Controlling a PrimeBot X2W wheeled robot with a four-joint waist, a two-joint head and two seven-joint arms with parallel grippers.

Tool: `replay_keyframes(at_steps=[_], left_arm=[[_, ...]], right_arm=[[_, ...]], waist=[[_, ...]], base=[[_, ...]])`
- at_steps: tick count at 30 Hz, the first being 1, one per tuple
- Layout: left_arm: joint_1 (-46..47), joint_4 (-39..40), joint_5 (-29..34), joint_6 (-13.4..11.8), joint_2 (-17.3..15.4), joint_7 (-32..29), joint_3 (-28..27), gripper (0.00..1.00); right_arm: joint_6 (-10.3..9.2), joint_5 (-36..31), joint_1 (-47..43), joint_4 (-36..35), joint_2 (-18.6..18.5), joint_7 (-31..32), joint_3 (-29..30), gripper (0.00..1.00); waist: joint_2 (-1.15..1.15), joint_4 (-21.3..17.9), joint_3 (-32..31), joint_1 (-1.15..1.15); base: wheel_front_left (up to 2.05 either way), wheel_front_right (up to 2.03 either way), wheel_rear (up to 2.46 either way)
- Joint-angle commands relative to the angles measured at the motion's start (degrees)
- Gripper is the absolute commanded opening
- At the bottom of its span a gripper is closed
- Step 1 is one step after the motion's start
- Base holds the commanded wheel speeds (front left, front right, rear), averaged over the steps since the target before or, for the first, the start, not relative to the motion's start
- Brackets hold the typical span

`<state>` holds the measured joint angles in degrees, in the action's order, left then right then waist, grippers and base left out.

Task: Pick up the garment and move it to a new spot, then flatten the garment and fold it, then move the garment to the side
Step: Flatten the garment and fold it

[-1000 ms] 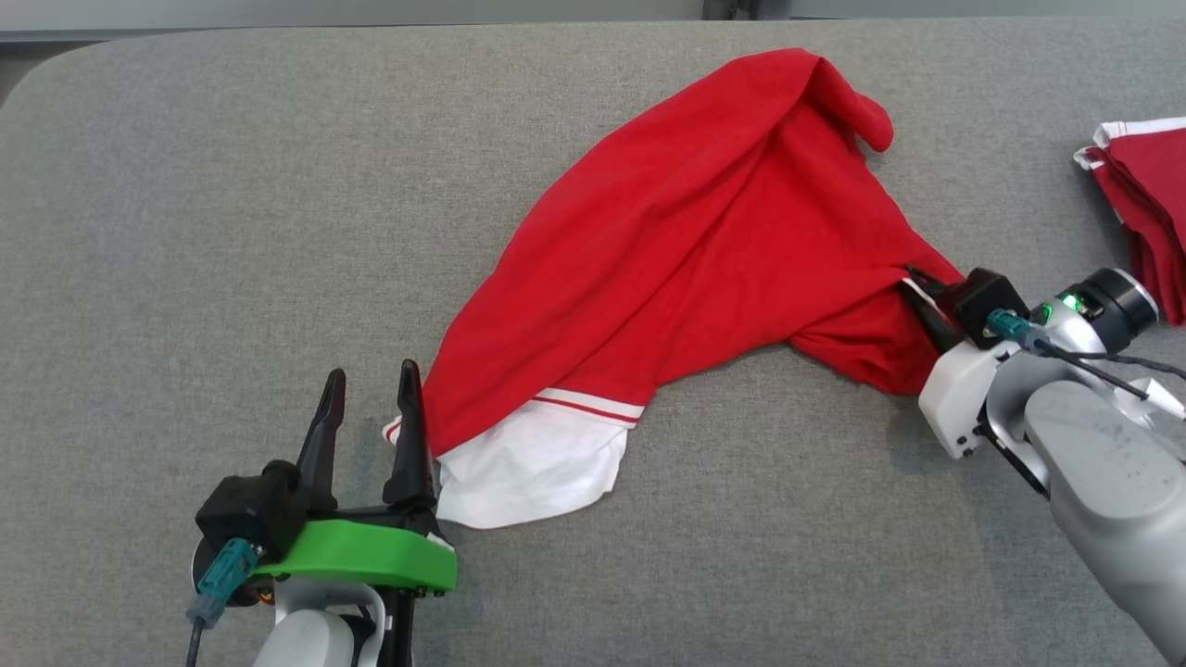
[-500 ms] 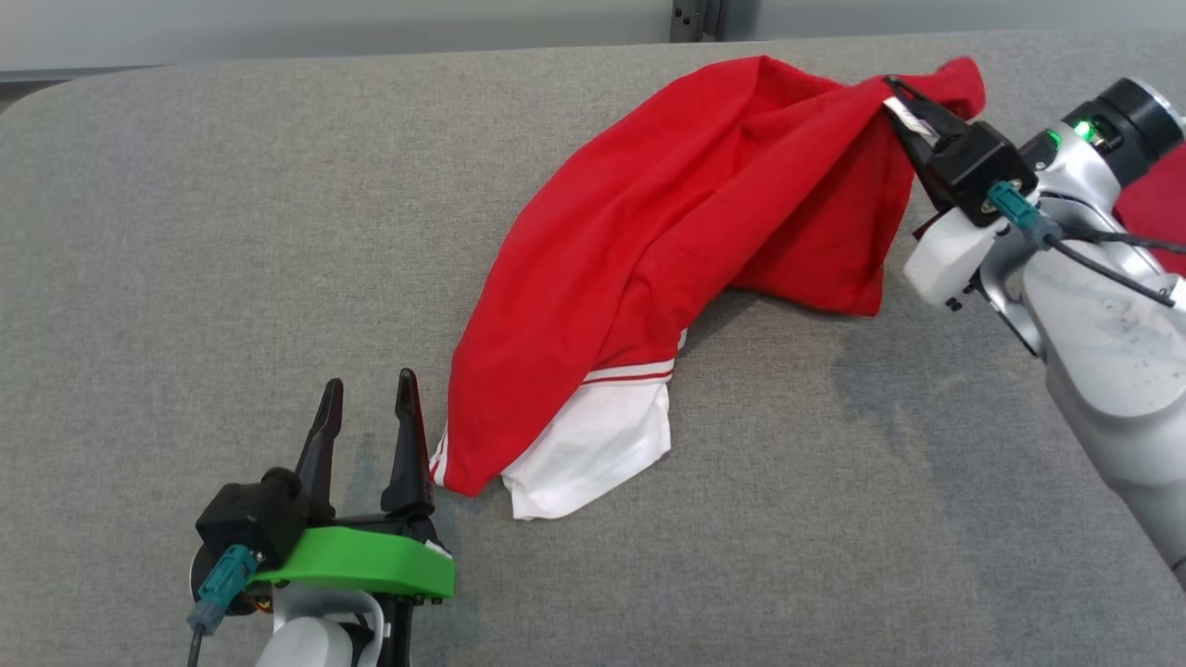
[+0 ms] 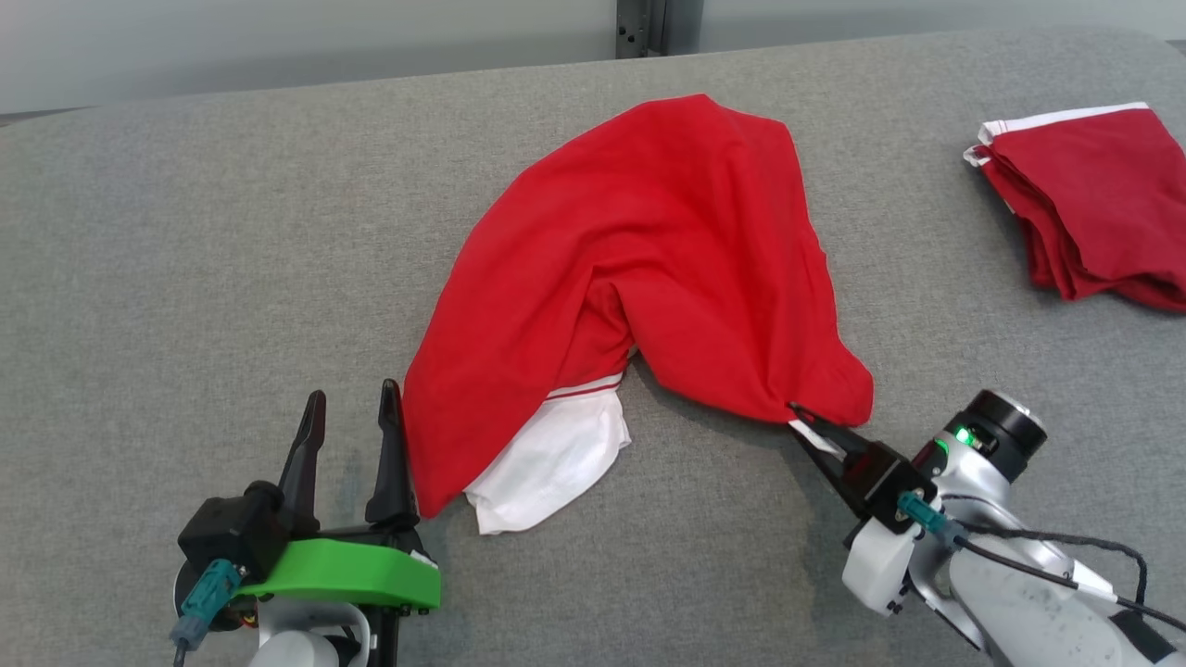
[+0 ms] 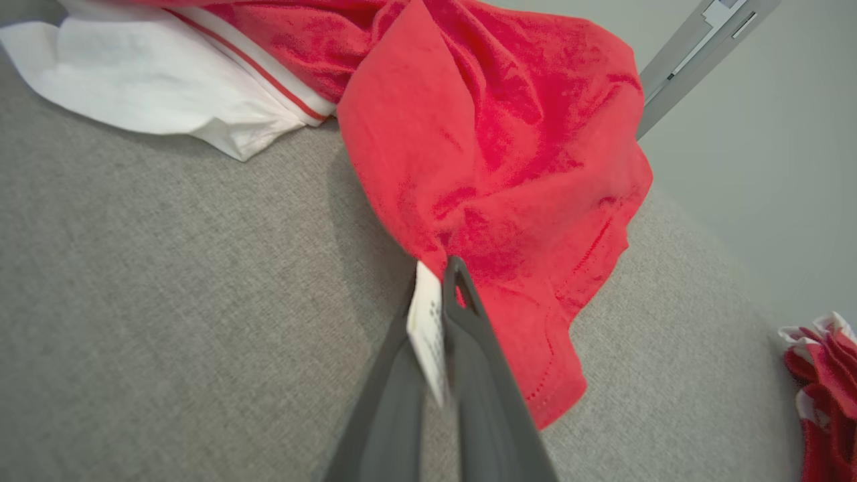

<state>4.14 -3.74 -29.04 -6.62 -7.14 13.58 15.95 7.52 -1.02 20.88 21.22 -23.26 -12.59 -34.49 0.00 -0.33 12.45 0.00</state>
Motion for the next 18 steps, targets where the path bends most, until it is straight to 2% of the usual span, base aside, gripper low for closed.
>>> replay_keyframes(at_steps=[1,7,8,9,10,18], left_arm=[[0.3,0.3,0.0,-0.3,-0.5,-0.1,-0.1,1.00],[0.6,0.7,-0.2,-0.5,-0.8,-0.4,-0.2,1.00],[0.6,0.6,-0.2,-0.5,-0.9,-0.3,-0.1,1.00],[0.6,0.6,-0.3,-0.5,-0.9,-0.4,-0.1,1.00],[0.7,0.6,-0.3,-0.6,-0.9,-0.4,-0.1,1.00],[0.1,0.7,-0.7,-0.9,-1.2,-0.2,-0.2,1.00]], right_arm=[[-0.06,-0.1,-1.5,-0.7,0.8,0.1,0.5,0.00],[-0.06,-1.4,-6.3,-2.0,3.9,-0.4,3.5,0.00],[-0.06,-1.4,-7.0,-2.0,4.4,-0.5,3.9,0.36],[-0.06,-1.4,-7.8,-2.0,4.9,-0.7,4.5,0.96],[-0.06,-1.2,-8.5,-2.2,5.5,-0.9,5.0,1.00],[-0.06,-1.4,-13.8,-4.0,8.3,-2.2,9.6,1.00]], waist=[[0.00,-0.6,0.3,0.00],[0.00,-1.3,0.6,0.00],[0.00,-1.4,0.6,0.00],[0.00,-1.4,0.5,0.00],[0.00,-1.5,0.5,0.00],[0.00,-2.3,-0.3,0.00]], base=[[0.00,0.00,0.00],[0.00,0.00,0.00],[0.00,0.00,0.00],[0.00,0.00,0.00],[0.00,0.00,0.00],[0.00,0.00,0.00]])
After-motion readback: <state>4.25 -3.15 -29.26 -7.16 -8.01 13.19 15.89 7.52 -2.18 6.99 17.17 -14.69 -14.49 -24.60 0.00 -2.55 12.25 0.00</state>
